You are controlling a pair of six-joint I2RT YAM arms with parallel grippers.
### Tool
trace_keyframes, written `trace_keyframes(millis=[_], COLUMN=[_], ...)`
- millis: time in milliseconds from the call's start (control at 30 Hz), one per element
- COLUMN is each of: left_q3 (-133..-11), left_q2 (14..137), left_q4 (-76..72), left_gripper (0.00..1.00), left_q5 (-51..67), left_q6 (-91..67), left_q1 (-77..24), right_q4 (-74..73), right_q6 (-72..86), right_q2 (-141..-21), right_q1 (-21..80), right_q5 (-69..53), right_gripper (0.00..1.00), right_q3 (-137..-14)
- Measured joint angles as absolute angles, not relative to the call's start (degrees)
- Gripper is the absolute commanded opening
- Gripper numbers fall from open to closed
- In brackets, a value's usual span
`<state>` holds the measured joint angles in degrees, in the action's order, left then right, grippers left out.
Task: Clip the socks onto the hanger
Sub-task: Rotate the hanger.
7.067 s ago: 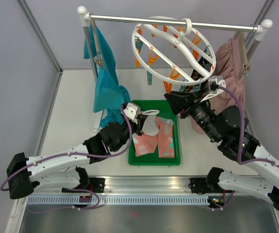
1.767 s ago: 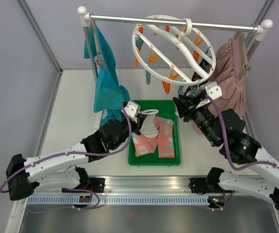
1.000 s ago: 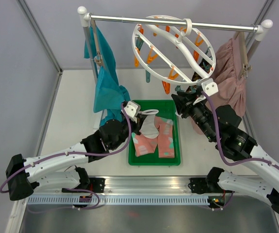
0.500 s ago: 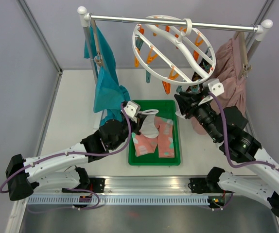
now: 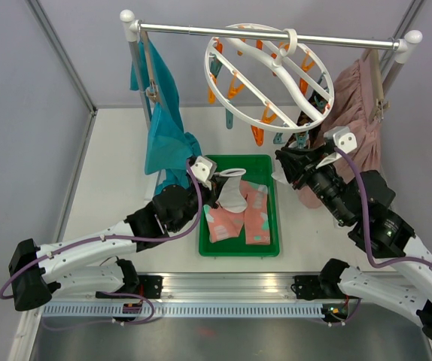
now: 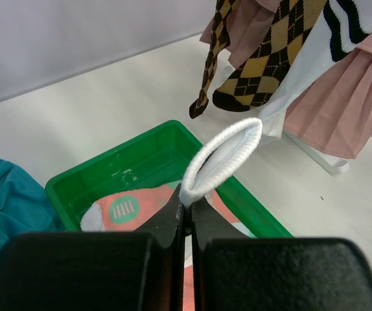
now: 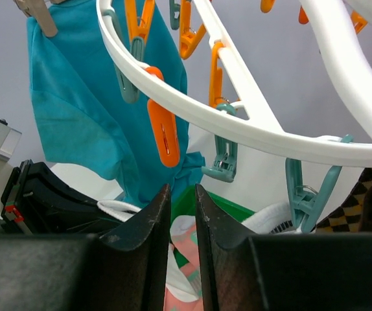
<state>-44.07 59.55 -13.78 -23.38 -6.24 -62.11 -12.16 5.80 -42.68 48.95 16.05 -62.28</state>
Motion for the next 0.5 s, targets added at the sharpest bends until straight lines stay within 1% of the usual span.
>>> trace_keyframes(millis=[200, 500], left_q3=[-44.1, -43.9], left_q2=[59.5, 59.4], left_q4=[-13.8, -13.8], left_gripper=[0.02, 0.02], left_q5=[-23.4, -23.4], left_q6=[-6.2, -6.2], left_q1=[-62.1, -62.1], right_q4=[-14.1, -16.4], right_q6=[5.9, 5.8], right_q2=[-43.2, -41.9], right_q1=[48.9, 48.9], right_q5=[16.0, 17.0], right_gripper=[0.23, 0.23], right_q3=[-62.3, -62.3])
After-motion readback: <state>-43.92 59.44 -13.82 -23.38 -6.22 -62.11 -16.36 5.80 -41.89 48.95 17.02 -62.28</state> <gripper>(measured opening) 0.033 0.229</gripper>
